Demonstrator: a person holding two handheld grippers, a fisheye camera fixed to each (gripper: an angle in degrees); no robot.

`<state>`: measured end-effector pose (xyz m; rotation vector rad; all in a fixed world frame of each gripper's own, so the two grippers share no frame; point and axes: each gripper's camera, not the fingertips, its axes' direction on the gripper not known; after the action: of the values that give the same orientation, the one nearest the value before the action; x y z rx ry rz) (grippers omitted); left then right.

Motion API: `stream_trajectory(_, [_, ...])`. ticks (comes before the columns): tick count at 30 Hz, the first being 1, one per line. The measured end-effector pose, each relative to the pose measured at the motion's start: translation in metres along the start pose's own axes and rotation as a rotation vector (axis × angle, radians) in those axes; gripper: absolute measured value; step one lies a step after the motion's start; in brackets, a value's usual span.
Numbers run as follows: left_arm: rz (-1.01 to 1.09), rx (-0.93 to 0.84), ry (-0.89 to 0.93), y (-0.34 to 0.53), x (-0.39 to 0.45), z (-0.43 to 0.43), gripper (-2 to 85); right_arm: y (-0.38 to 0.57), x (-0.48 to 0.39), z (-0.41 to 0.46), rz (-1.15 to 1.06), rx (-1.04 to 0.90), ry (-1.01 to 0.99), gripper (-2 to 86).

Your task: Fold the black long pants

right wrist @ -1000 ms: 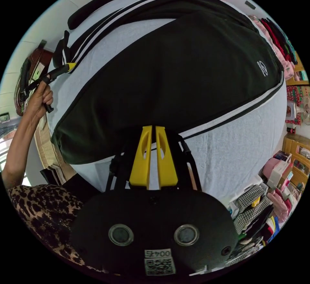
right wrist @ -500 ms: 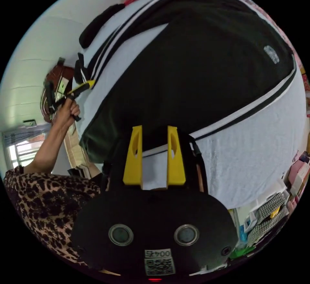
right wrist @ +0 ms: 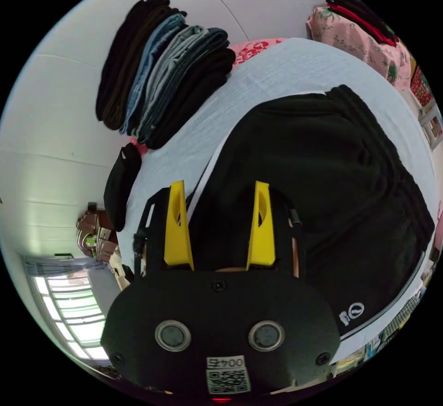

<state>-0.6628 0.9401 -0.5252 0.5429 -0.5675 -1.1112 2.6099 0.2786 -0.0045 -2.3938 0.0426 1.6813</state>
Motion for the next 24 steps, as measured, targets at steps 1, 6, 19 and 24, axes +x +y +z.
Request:
stream_trajectory(1, [-0.005,0.005,0.001,0.002,0.002,0.001,0.9,-0.013,-0.003,0.011,0.006,-0.025,-0.001,17.9])
stream_trajectory(6, [-0.016,0.009,-0.009,0.009,0.01,0.007,1.0,-0.033,-0.012,0.038,0.016,-0.125,0.184,5.8])
stream_trajectory(19, [0.061,0.137,-0.049,0.026,0.062,-0.112,1.1,0.13,-0.003,-0.135,-0.201,0.021,0.083,4.6])
stream_trajectory(24, [0.092,0.067,-0.048,0.067,0.107,-0.113,1.3,0.227,0.033,-0.158,-0.147,0.058,0.11,4.6])
